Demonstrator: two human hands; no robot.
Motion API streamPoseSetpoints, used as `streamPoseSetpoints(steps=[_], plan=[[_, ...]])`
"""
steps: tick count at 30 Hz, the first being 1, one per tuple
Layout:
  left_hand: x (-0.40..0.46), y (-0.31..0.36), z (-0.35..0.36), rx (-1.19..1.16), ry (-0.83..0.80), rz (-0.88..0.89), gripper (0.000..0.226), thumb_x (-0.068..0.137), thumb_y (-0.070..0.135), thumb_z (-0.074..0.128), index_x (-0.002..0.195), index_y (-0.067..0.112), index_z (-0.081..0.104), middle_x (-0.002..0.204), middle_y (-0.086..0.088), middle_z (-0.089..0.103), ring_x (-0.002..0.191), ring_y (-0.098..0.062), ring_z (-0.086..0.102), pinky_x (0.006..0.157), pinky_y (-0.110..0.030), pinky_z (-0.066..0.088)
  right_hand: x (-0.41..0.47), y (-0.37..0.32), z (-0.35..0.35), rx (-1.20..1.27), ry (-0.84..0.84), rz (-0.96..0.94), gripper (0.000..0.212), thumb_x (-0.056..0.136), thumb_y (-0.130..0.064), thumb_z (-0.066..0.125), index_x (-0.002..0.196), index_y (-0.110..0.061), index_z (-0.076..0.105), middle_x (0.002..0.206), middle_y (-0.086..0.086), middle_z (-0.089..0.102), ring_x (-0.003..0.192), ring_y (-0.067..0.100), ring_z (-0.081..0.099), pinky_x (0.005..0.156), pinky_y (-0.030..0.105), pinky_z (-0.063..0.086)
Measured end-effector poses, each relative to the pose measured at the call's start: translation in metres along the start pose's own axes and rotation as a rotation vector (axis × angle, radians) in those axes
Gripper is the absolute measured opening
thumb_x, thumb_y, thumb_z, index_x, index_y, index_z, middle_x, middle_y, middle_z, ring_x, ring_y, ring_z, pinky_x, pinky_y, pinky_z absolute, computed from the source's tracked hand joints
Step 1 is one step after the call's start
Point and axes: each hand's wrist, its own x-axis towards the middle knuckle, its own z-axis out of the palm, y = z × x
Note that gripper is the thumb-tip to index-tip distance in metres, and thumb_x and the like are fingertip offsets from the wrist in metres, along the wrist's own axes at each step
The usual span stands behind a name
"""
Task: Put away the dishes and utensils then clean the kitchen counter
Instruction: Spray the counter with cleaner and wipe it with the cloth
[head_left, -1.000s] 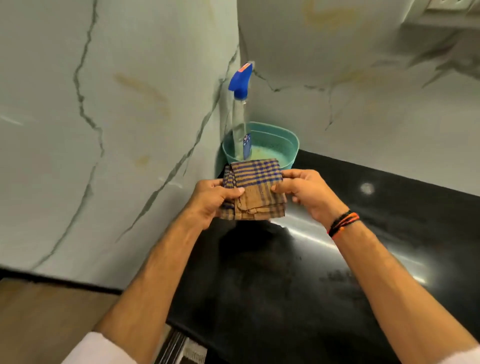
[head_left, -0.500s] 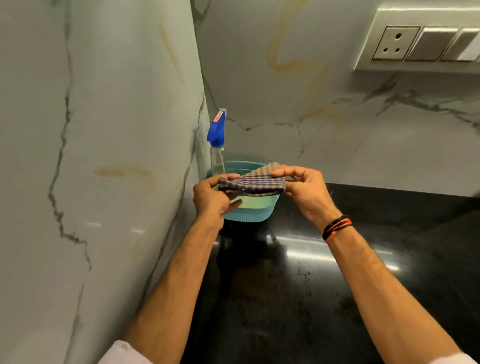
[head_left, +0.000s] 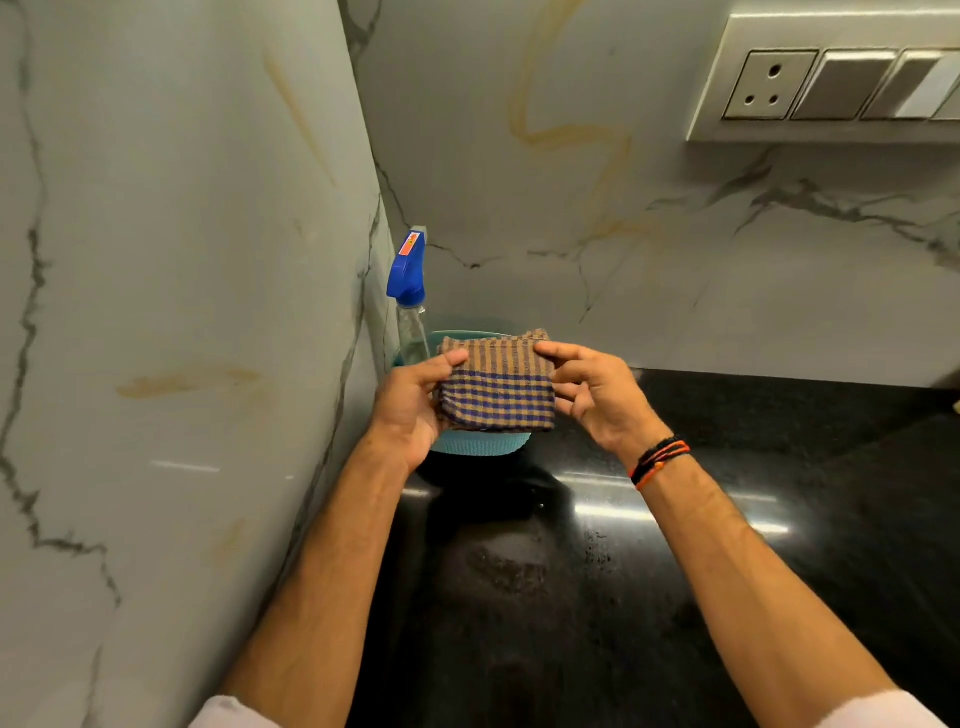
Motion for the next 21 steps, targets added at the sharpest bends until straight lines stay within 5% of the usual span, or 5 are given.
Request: streamPoseSetpoints(steps=[2,6,11,16,21], plan=[[0.007,0.001,0.003,0.186,0.050,0.056,0.036,0.084,-0.014,0.057,0.114,0.003,0.068,0.113,-0.014,0.071,0.092,-0.023,0.071,0.069,-0.033,0.061,0.007,0.001,0.002,-0.187,0.022,-0.017,0.042,0.084,0.019,0.050,0.108,-0.010,0.069,0.111,0.011,0.072,0.095,0.024,0.069,0.073,0.035,0.060],[0.029,0.009,0.015,0.686,0.110,0.187,0.053,0.076,-0.021,0.063,0.121,0.007,0.067,0.115,-0.008,0.069,0.091,-0.018,0.068,0.078,-0.033,0.060,0.032,0.003,0.013,-0.528,0.099,-0.067,0.050,0.078,0.020,0.056,0.111,-0.015,0.069,0.118,0.007,0.069,0.106,0.023,0.067,0.081,0.050,0.060],[0.061,0.006,0.032,1.254,0.139,0.275,0.045,0.078,-0.009,0.063,0.116,0.014,0.072,0.113,0.000,0.070,0.103,-0.019,0.065,0.089,-0.026,0.052,0.055,0.000,0.033,-0.923,0.228,-0.081,0.044,0.077,0.002,0.055,0.111,-0.018,0.075,0.111,0.006,0.073,0.105,0.022,0.067,0.094,0.036,0.056],[0.082,-0.023,0.034,1.486,0.189,0.208,0.025,0.083,0.006,0.068,0.108,0.006,0.070,0.108,-0.014,0.070,0.101,-0.029,0.065,0.085,-0.035,0.055,0.077,0.015,0.046,-1.208,0.157,-0.021,0.030,0.080,-0.020,0.065,0.107,-0.012,0.074,0.114,0.015,0.071,0.109,0.032,0.065,0.095,0.039,0.054],[0.087,-0.045,0.024,1.520,0.252,0.191,0.029,0.089,0.010,0.059,0.116,0.000,0.062,0.119,-0.023,0.063,0.112,-0.040,0.058,0.090,-0.042,0.048,0.087,0.034,0.051,-1.382,0.113,-0.008,0.027,0.089,-0.017,0.059,0.109,0.000,0.067,0.114,0.020,0.069,0.110,0.036,0.063,0.091,0.038,0.051]])
